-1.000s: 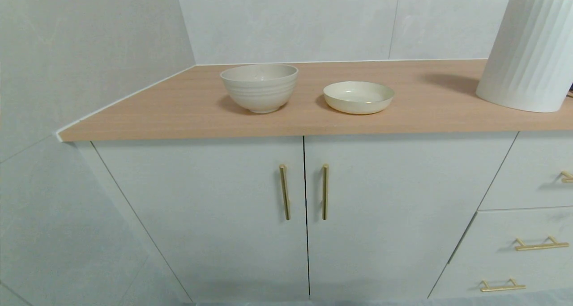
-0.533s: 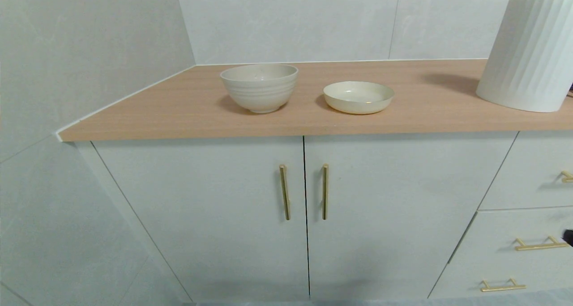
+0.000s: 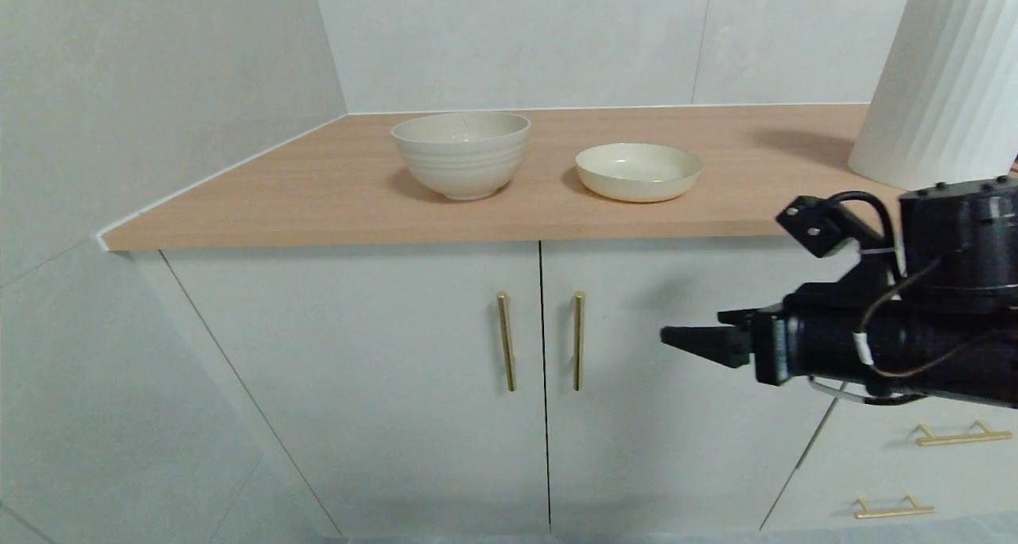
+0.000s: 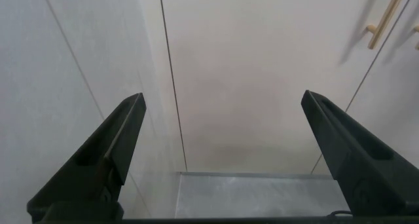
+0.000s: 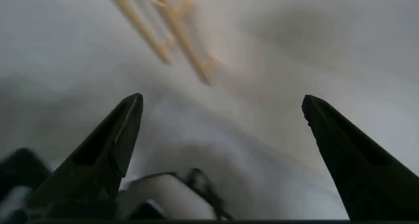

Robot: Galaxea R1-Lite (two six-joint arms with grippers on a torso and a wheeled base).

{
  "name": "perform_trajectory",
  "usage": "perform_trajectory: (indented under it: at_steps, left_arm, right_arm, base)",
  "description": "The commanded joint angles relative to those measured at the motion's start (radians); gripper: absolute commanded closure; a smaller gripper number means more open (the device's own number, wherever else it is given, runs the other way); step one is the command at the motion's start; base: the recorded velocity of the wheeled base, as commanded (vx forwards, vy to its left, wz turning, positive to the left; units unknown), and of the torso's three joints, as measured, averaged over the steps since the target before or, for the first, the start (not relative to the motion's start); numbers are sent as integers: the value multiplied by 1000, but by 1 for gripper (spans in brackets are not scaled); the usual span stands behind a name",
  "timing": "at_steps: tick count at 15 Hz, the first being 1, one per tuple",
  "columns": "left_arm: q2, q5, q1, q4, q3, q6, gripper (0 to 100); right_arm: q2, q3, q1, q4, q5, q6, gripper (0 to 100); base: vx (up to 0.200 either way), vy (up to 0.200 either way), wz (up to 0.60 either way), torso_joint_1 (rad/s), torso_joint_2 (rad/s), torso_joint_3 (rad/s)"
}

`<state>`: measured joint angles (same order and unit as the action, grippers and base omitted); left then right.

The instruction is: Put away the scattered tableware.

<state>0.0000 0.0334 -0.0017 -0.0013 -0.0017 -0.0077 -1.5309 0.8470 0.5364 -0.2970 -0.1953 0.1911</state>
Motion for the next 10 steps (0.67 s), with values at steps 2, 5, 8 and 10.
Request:
perform_trajectory:
  at_steps: [2, 5, 8, 10]
  left_arm:
    - [0, 0, 0, 0, 0, 0, 0]
    - [0, 0, 0, 0, 0, -2, 0]
    - [0, 0, 0, 0, 0, -2, 0]
    - [0, 0, 0, 0, 0, 0, 0]
  right_arm:
    - [-209, 110, 100, -21, -21, 67, 0]
    - [-307, 121, 117, -129, -16, 105, 0]
    - [-361, 110, 123, -241, -12, 113, 0]
    - [-390, 99, 160, -321, 34, 113, 0]
  base:
    - [0, 0, 0, 0, 0, 0]
    - [0, 0, 0, 0, 0, 0]
    - [0, 0, 0, 0, 0, 0]
    - [0, 0, 0, 0, 0, 0]
